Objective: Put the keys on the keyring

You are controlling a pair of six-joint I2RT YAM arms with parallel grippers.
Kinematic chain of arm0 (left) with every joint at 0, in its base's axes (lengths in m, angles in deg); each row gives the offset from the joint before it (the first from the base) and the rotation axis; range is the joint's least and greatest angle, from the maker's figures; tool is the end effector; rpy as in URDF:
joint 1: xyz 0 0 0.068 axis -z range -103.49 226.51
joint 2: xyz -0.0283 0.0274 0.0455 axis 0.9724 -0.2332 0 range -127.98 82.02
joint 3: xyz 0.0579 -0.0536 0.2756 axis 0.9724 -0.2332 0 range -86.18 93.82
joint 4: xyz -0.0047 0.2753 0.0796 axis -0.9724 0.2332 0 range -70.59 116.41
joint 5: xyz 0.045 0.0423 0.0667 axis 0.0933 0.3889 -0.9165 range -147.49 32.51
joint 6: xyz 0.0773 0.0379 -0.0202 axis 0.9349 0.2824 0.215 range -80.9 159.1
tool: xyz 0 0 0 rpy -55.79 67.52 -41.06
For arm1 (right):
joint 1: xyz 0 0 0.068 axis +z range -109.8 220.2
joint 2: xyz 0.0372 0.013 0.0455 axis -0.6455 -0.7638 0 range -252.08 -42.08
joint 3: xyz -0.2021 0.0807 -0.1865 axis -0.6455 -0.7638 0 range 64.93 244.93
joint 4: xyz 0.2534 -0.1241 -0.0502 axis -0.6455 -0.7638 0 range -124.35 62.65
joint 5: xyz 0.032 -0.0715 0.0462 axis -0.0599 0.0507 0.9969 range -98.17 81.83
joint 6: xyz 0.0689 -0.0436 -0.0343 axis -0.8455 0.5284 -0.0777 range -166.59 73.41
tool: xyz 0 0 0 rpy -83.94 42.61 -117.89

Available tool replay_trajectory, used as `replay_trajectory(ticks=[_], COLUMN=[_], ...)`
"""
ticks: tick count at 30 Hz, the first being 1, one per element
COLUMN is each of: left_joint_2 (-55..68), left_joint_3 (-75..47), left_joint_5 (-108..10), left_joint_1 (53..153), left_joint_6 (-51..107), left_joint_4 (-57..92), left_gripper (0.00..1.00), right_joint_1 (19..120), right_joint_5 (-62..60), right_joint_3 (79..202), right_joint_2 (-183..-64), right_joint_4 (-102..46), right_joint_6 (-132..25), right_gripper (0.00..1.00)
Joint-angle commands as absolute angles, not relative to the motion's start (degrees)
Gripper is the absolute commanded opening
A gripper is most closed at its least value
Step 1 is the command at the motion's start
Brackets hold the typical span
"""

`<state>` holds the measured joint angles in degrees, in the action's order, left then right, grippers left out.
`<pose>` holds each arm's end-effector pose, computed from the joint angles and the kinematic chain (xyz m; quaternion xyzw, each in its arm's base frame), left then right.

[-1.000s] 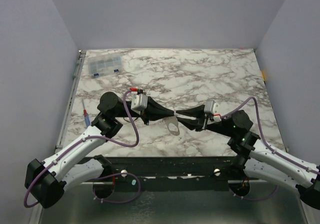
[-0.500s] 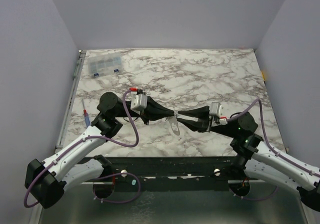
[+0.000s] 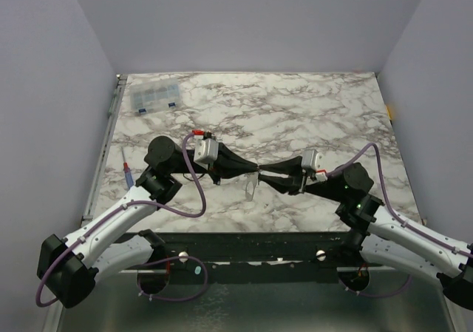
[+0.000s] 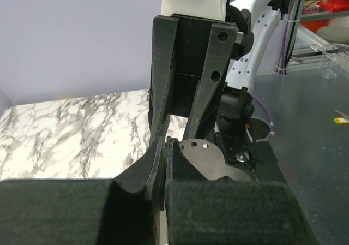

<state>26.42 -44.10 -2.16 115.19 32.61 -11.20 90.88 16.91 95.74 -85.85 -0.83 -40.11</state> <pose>0.1582 -0.2095 0.3729 0.5047 0.4021 -0.5283 0.5519 0.1253 0.2055 0.3375 -0.4387 0.4487 0.4130 0.6600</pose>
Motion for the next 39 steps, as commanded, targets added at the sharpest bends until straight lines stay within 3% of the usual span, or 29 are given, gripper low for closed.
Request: replay_trajectory(ticks=[1, 7, 17, 28, 29, 33, 36, 37, 39], left_joint_2=[26.2, 26.1, 25.9, 25.8, 25.8, 26.3, 27.4, 27.8, 28.3], left_joint_3=[-44.8, -44.9, -45.2, -46.2, -46.2, -46.6, -46.6, -46.6, -46.5], left_joint_5=[-0.4, -0.4, -0.1, -0.3, -0.7, -3.3, -5.3, -5.8, -7.1], left_joint_1=[114.9, 114.9, 114.9, 114.9, 114.9, 114.9, 114.7, 114.7, 114.7], left_joint_6=[32.1, 32.0, 31.8, 31.8, 31.8, 32.2, 33.3, 33.6, 34.2], left_joint_4=[-13.5, -13.5, -13.7, -13.6, -13.6, -13.4, -12.4, -12.1, -11.3], left_gripper=[0.0, 0.0, 0.0, 0.0, 0.06, 0.49, 0.61, 0.78, 0.96], right_joint_1=[91.2, 91.2, 91.2, 91.2, 91.2, 91.2, 91.2, 91.2, 91.2], right_joint_5=[17.6, 17.3, 18.0, 15.7, 15.2, 11.8, 8.8, 7.7, 5.5], right_joint_3=[96.9, 97.3, 97.4, 97.5, 97.9, 100.8, 102.3, 102.8, 103.5], right_joint_2=[-85.6, -85.4, -85.9, -83.3, -83.4, -84.9, -86.0, -86.1, -86.6], right_joint_4=[1.1, 1.3, 1.8, 0.0, -0.8, -7.8, -12.3, -13.8, -16.3], right_joint_6=[-39.7, -39.2, -38.5, -37.5, -37.3, -37.1, -37.2, -37.2, -37.4], right_gripper=[0.31, 0.27, 0.07, 0.01, 0.01, 0.01, 0.01, 0.01, 0.01])
